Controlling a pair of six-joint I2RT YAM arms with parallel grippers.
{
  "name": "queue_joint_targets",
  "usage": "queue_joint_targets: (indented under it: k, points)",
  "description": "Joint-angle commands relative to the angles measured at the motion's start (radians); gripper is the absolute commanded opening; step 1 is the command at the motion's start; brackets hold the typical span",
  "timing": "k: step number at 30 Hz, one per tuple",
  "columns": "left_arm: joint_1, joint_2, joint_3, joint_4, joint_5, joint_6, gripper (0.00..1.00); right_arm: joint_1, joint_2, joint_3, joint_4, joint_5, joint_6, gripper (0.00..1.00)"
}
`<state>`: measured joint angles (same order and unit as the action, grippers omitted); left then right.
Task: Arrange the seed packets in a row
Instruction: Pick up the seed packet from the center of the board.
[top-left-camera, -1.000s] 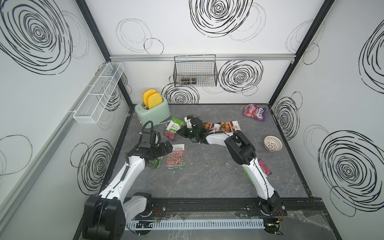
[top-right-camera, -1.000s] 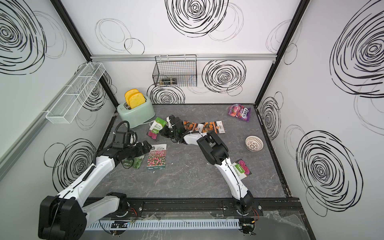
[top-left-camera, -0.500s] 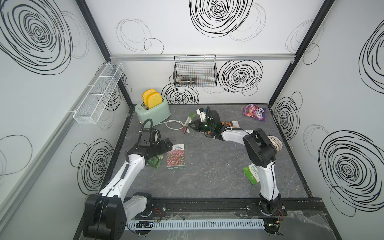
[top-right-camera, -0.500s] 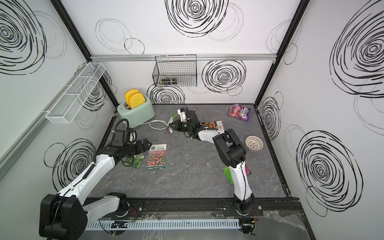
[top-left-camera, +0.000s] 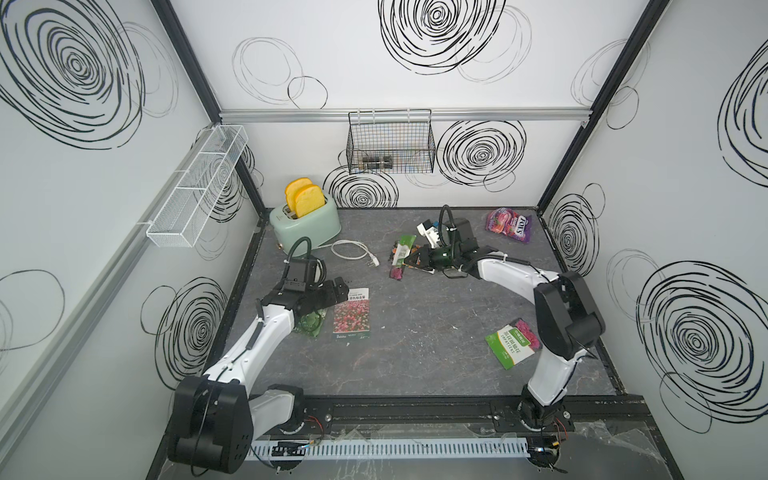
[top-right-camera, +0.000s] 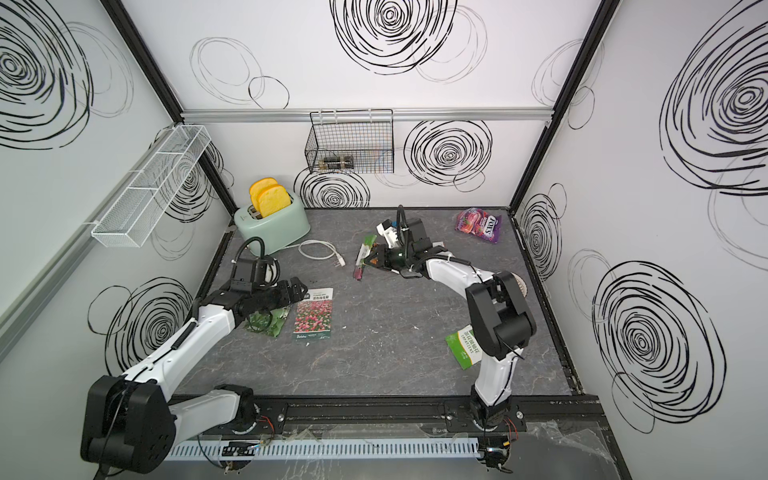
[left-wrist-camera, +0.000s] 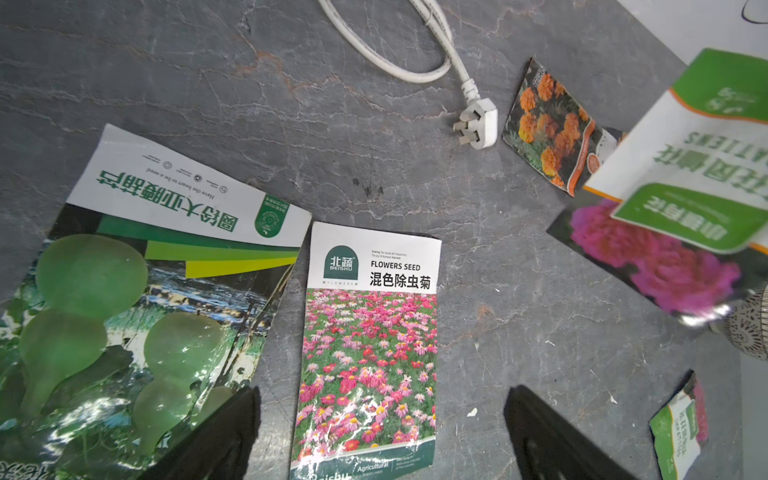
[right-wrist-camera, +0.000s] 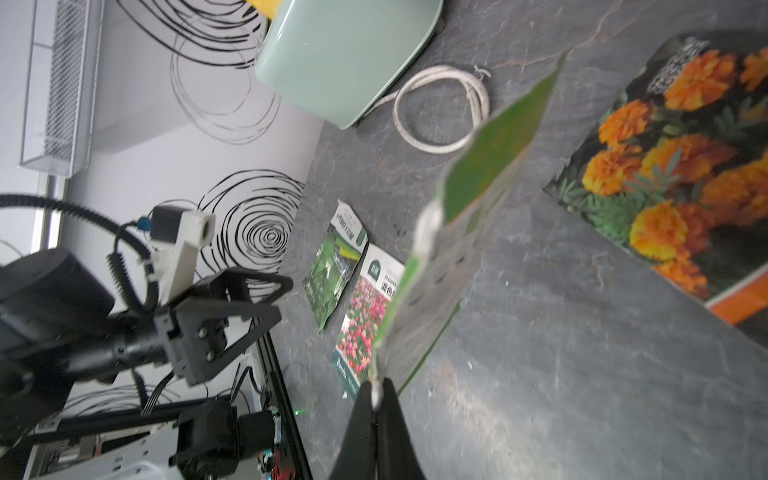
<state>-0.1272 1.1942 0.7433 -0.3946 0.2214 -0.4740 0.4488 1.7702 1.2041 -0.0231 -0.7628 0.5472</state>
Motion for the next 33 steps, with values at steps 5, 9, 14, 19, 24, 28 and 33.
queue_joint_targets:
  k: [5, 9, 14, 19, 24, 28, 33]
  points:
    - [-0.039, 0.043, 0.041, 0.056, -0.006, 0.011, 0.97, 0.025, -0.047, -0.147, -0.176, -0.098, -0.113, 0.00]
    - [-0.054, 0.057, 0.047, 0.066, -0.006, 0.005, 0.97, 0.049, -0.025, -0.173, -0.205, -0.071, -0.127, 0.00]
    - [-0.079, 0.065, 0.052, 0.073, -0.010, -0.005, 0.97, 0.045, 0.036, -0.185, -0.270, 0.006, -0.163, 0.00]
    - [-0.093, 0.058, 0.055, 0.059, -0.026, -0.006, 0.97, 0.050, 0.080, -0.172, -0.331, 0.098, -0.210, 0.00]
    - [-0.095, 0.055, 0.053, 0.045, -0.039, -0.004, 0.97, 0.076, 0.108, -0.151, -0.364, 0.184, -0.224, 0.00]
    - [-0.095, 0.051, 0.054, 0.034, -0.049, 0.000, 0.97, 0.110, 0.125, -0.132, -0.377, 0.257, -0.220, 0.00]
    - [-0.092, 0.050, 0.053, 0.030, -0.056, 0.001, 0.96, 0.142, 0.143, -0.129, -0.338, 0.280, -0.173, 0.00]
